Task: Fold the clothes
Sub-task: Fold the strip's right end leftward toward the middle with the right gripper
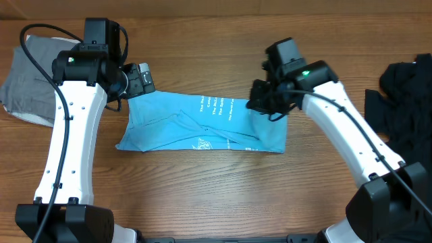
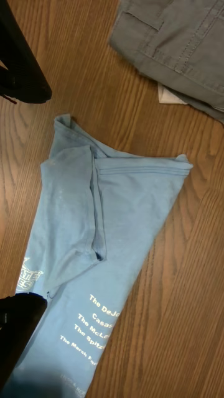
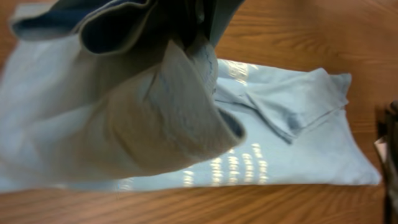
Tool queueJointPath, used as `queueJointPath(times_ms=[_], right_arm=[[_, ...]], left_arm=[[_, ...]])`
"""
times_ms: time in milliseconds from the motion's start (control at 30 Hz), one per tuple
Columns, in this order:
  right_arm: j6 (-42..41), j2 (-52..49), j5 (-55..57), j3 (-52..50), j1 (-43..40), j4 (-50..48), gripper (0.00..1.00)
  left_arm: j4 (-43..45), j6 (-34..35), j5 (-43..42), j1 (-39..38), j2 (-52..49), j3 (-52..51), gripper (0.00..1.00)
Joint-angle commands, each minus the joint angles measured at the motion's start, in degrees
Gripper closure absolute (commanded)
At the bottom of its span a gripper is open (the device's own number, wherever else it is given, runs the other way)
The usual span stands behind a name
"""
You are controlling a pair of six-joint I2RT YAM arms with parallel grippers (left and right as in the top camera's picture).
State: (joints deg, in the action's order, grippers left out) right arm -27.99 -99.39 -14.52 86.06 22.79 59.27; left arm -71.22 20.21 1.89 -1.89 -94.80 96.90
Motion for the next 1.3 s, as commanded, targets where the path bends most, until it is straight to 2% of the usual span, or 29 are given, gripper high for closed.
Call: queueJointPath(times_ms=[0, 167, 767, 800, 900, 967, 1033, 1167, 1267], right_arm=[[-2.4, -0.5, 1.7, -1.4, 3.0, -2.6, 0.96], [-2.3, -4.4, 1.6, -1.4, 4.6, -3.4, 0.93], [-5.3, -13.4, -0.9, -1.4, 9.3, -14.7, 0.92], [-5.3, -13.4, -1.9, -1.4, 9.4, -15.3, 0.9], [-4.3, -13.3, -8.6, -1.2, 9.2, -18.3, 0.61], [3.8, -13.2, -19.5, -0.5, 7.7, -20.2, 0.42], [7.7, -12.5, -27.1, 0.8, 4.8, -18.3, 0.32], [10.7, -9.4, -26.9, 1.8, -2.5, -10.7, 0.32], [10.6, -9.0, -19.1, 1.7, -5.7, -5.1, 0.39]], left_arm=[[-0.1, 0.4, -0.4, 0.0, -0.4, 0.6, 0.0], [-0.1, 0.4, -0.4, 0.0, -0.4, 0.6, 0.0], [-0.1, 0.4, -0.4, 0.0, -0.4, 0.6, 0.0], [-0.1, 0.4, -0.4, 0.0, -0.4, 0.6, 0.0], [-0.1, 0.4, -0.4, 0.0, -0.4, 0.6, 0.0], [-0.1, 0.4, -0.4, 0.0, -0.4, 0.6, 0.0], [-0.1, 0.4, -0.4, 0.0, -0.4, 0.6, 0.0], [-0.1, 0.4, -0.4, 0.0, -0.4, 0.6, 0.0], [-0.1, 0.4, -0.4, 0.0, -0.4, 0.6, 0.0]])
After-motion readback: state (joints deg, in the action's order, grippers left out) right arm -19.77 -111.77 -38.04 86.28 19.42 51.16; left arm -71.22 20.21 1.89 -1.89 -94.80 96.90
